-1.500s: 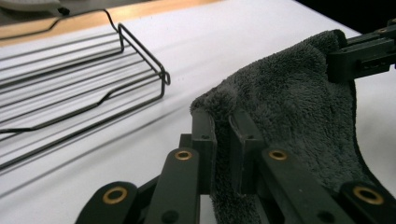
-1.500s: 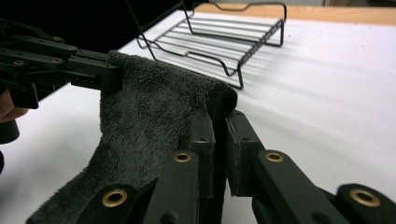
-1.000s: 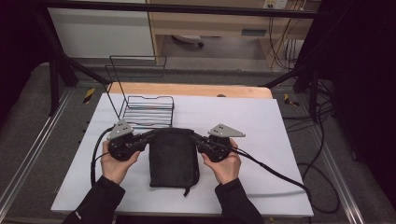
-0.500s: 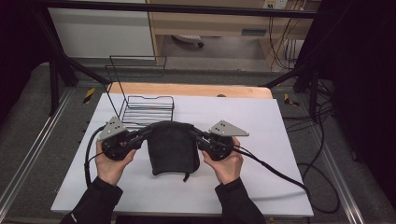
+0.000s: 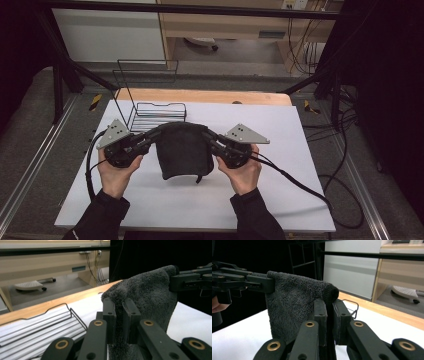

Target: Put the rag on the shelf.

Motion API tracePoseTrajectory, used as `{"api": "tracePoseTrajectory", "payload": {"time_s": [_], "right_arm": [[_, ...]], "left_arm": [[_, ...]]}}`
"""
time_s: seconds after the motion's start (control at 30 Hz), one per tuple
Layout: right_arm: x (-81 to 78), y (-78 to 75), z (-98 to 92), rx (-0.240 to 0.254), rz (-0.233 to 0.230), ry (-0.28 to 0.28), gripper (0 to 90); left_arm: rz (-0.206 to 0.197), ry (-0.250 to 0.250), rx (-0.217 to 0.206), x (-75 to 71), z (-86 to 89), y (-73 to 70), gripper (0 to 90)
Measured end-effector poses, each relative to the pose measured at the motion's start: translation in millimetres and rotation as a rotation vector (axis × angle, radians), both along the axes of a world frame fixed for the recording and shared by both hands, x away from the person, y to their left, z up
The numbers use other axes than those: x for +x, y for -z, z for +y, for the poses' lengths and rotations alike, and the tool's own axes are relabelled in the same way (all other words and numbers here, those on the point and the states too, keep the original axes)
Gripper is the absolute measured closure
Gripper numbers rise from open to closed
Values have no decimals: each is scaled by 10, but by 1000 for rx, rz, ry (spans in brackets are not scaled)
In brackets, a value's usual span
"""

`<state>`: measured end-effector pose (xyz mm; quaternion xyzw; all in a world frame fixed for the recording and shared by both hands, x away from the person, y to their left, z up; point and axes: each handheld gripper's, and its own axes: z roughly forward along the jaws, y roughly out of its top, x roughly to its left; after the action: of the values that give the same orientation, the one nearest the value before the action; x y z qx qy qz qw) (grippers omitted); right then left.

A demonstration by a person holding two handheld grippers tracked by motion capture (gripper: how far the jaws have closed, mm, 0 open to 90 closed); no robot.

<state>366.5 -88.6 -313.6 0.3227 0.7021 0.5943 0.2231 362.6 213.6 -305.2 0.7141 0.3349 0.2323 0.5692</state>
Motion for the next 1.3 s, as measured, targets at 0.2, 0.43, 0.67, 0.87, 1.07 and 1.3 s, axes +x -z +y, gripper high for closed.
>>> {"api": "tracePoseTrajectory", "payload": {"time_s": [0.2,0.43,0.67,0.87,1.07,1.3], "right_arm": [[2,-97,-3,11,-38,7,836],[19,-206,58,20,-83,11,836],[49,-314,167,22,-117,10,836],[73,-429,247,27,-156,9,836],[99,-558,313,35,-205,23,836],[133,-713,371,59,-244,30,836]], "left_arm": [[-34,-4,-18,10,3,-74,817],[-76,-28,-45,35,49,-171,818],[-98,-53,-80,73,122,-269,819],[-126,-70,-106,96,183,-372,819],[-163,-91,-136,120,218,-504,820],[-202,-107,-167,161,248,-642,820]]}}
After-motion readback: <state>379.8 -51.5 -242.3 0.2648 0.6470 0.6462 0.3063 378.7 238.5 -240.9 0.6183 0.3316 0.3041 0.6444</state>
